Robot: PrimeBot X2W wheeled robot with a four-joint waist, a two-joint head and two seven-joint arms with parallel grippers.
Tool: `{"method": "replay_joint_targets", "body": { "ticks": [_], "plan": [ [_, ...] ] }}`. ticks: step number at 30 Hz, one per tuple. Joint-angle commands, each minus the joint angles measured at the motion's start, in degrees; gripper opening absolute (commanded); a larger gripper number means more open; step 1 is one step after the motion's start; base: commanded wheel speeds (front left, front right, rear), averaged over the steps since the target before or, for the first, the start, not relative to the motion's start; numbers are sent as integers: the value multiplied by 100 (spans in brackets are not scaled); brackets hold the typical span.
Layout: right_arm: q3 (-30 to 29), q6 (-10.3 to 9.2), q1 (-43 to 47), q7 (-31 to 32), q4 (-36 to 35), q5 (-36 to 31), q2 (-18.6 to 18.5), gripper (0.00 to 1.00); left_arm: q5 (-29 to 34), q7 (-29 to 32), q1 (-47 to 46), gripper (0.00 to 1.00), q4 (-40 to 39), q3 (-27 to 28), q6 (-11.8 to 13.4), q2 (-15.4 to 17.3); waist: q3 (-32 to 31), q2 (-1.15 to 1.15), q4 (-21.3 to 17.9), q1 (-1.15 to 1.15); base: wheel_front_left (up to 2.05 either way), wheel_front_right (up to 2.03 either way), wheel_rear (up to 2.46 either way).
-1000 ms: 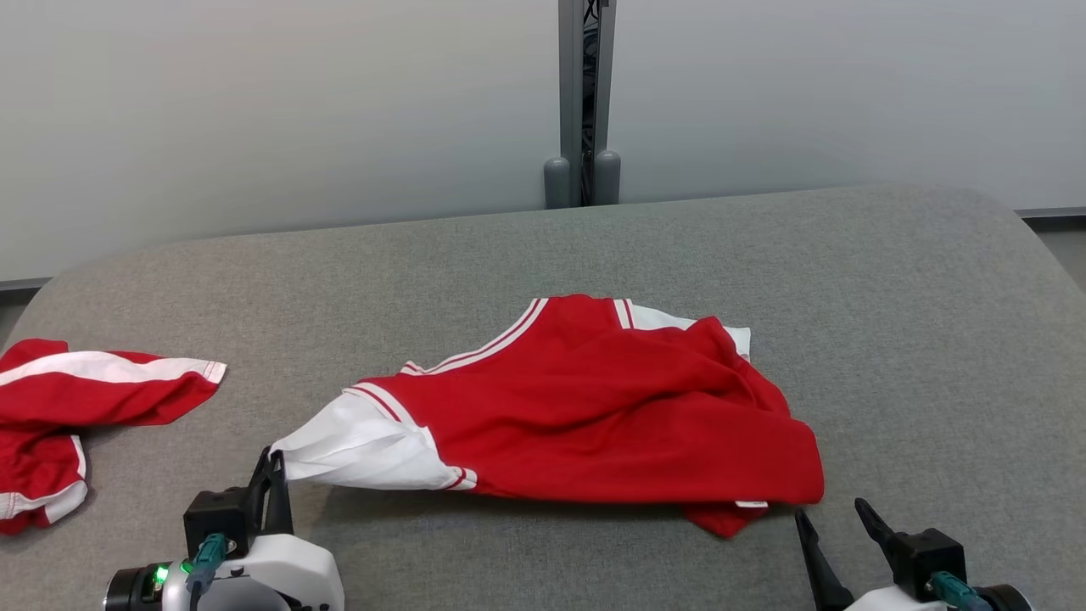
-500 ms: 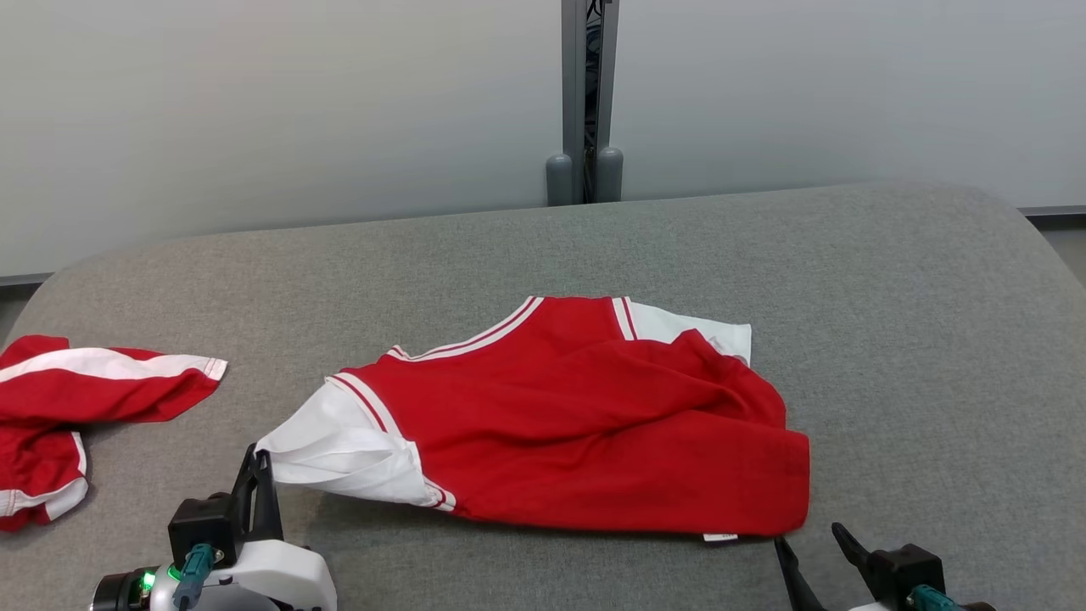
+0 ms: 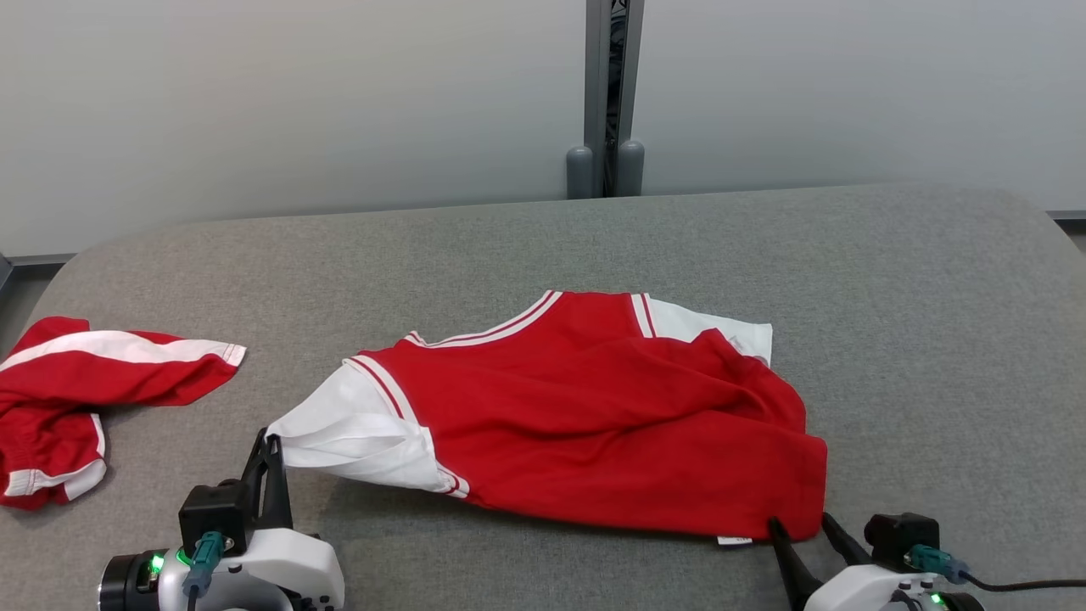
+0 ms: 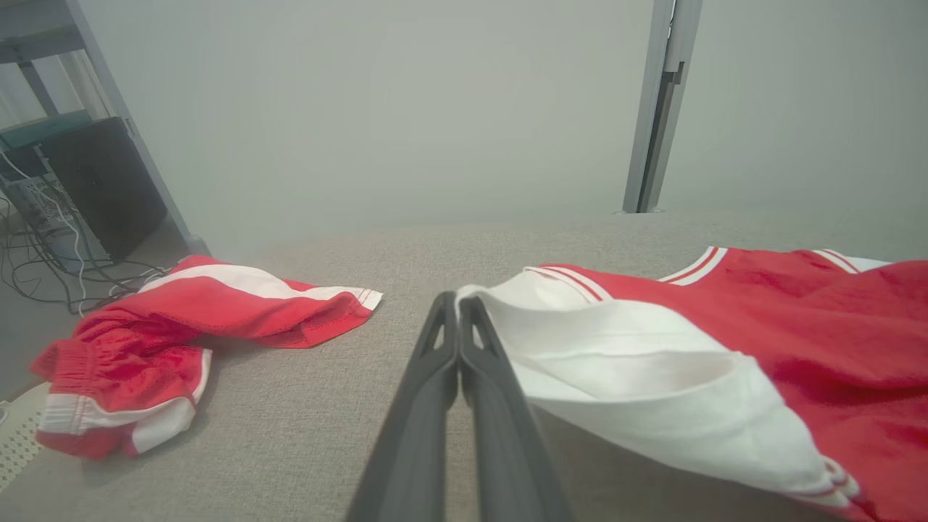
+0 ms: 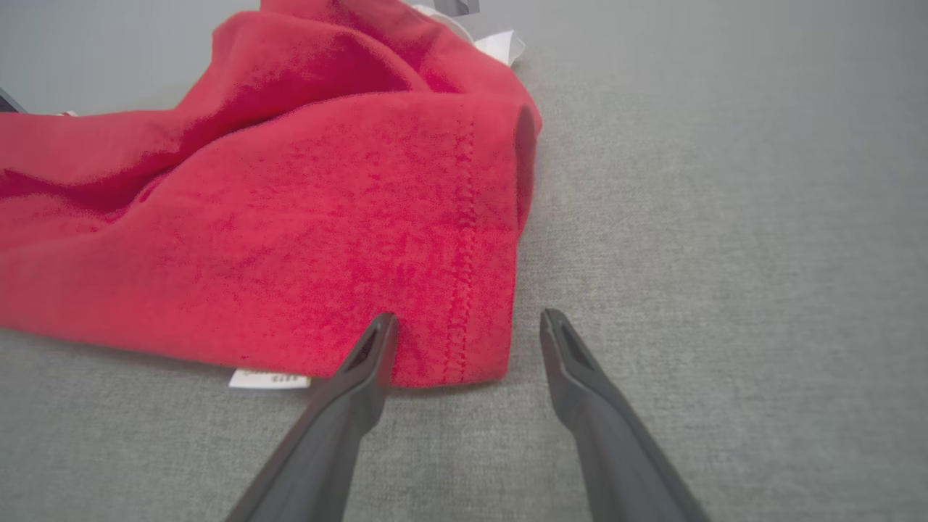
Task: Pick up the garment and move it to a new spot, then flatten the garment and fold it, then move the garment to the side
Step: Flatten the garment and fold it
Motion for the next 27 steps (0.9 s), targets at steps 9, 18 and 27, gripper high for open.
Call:
{"method": "replay_joint_targets", "body": {
  "ticks": [9,18,27],
  "plan": [
    [711,2,-284,-24,-435,869,-549,0,-79,-40,-268,0,-391,-25,-211,28,25,0,80,0,0,0,0],
    [338,3,-426,-24,-1920,1187,-1105,0,-257,-46,-656,0,-1274,92,-671,203,-99,0,-92,0,0,0,0],
    [208,3,-1380,-18,-2666,1499,-1957,0,-447,662,-1632,0,-1999,90,-1090,567,-386,0,-165,0,0,0,0]
  ]
}}
